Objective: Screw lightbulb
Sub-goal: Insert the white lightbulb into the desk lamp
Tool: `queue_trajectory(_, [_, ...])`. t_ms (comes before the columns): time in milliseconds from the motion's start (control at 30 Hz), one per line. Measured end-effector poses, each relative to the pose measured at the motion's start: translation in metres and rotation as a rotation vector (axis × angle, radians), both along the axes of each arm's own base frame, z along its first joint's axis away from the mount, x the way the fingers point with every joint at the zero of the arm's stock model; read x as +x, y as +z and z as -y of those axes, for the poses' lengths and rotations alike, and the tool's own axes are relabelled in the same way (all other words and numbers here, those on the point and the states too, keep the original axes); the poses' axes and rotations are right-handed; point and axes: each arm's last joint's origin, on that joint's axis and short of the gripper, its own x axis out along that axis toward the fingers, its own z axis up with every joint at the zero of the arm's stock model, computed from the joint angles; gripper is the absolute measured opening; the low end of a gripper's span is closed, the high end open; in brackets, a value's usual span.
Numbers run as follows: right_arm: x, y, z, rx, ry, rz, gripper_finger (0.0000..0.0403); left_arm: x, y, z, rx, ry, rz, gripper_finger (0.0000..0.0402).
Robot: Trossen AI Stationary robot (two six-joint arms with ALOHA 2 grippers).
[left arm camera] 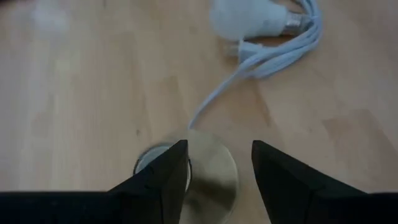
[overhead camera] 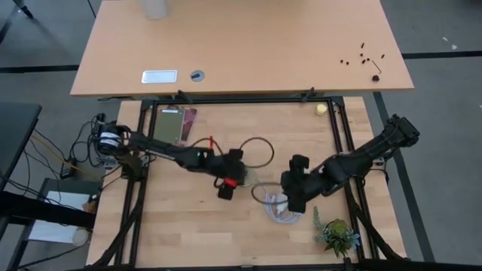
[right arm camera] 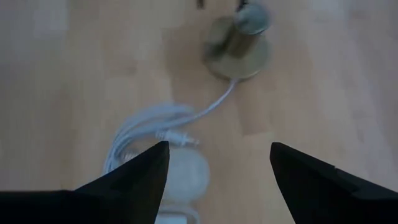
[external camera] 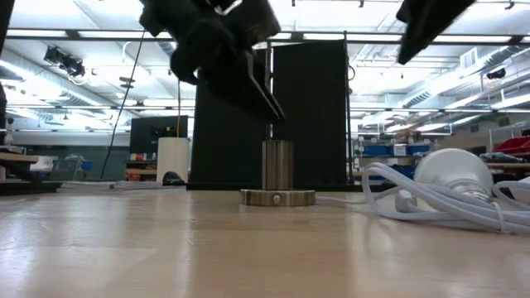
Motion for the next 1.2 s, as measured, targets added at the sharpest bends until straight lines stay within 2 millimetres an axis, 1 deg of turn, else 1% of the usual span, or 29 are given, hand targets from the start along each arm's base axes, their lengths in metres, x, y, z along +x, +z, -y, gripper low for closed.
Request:
queue_trajectory(67, [0.0,-0.006,-0.005,-0.017,0.048,-0.038,0.0288,0.002,0.003,0.011,0.034,0.003,0.051,0.0182])
queue_trajectory(133, [0.004,-0.014,-0.008,-0.037,0.088,-0.08,0.0288,0.005,0.008,0.019,0.003,0.015,0.128,0.0182])
queue_trajectory(233, [0.014,-0.028,-0.007,-0.023,0.091,-0.147,0.0288,0.01,0.016,0.022,-0.115,0.101,0.222,0.0182])
queue_trajectory(367, [0.023,-0.041,-0.007,0.003,0.162,-0.221,0.0288,0.01,0.017,0.027,-0.195,0.153,0.223,0.0182])
queue_trajectory(467, [0.023,-0.048,-0.017,-0.038,0.319,-0.257,0.0288,0.007,0.014,0.034,-0.191,0.167,0.203,0.0182])
queue_trajectory(600, [0.021,-0.062,-0.031,-0.129,0.544,-0.326,0.0288,0.004,0.016,0.05,-0.132,0.207,0.251,0.0182])
queue_trajectory(700, [0.022,-0.071,-0.035,-0.184,0.627,-0.377,0.0288,0.0,0.017,0.063,-0.077,0.244,0.278,0.0182])
queue_trajectory(800, [0.024,-0.076,-0.033,-0.198,0.645,-0.4,0.0288,-0.005,0.017,0.075,-0.044,0.275,0.295,0.0182])
queue_trajectory(967, [0.026,-0.076,-0.031,-0.223,0.731,-0.398,0.0288,-0.013,0.016,0.091,-0.069,0.304,0.294,0.0182])
queue_trajectory(1067, [0.027,-0.076,-0.03,-0.188,0.762,-0.403,0.0288,-0.016,0.015,0.096,-0.079,0.338,0.293,0.0182])
queue_trajectory(1200, [0.027,-0.082,-0.028,-0.194,0.795,-0.397,0.0288,-0.02,0.013,0.1,-0.106,0.366,0.275,0.0182])
